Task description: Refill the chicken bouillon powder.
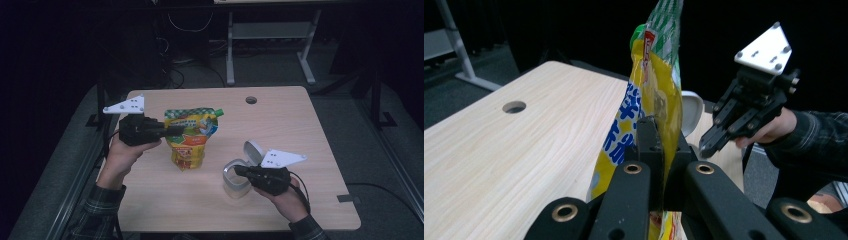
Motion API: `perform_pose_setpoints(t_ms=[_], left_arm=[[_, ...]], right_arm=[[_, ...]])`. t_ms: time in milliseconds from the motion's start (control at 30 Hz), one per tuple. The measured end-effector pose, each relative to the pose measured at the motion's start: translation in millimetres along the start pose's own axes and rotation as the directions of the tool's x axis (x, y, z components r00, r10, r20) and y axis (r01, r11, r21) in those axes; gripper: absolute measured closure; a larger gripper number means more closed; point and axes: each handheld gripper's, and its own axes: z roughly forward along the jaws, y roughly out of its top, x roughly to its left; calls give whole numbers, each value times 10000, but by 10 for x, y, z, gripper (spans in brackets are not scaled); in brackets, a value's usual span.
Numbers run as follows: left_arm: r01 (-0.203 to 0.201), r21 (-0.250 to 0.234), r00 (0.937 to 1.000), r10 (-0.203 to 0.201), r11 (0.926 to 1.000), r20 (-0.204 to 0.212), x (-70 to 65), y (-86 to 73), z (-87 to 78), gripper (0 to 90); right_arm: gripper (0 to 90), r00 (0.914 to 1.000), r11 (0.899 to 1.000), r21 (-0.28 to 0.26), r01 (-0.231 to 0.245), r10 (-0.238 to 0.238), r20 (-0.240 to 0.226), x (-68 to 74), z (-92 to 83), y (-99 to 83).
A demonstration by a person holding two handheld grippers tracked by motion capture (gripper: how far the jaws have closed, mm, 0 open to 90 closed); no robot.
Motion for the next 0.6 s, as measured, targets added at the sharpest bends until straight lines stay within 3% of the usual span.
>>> perform_pose_setpoints(t_ms=[600], left_arm=[[-145,-496,9945,195,9987,1026,-129,91,-25,900]], right_arm=[[900,10000,10000,92,9,-10,89,103,506,250]])
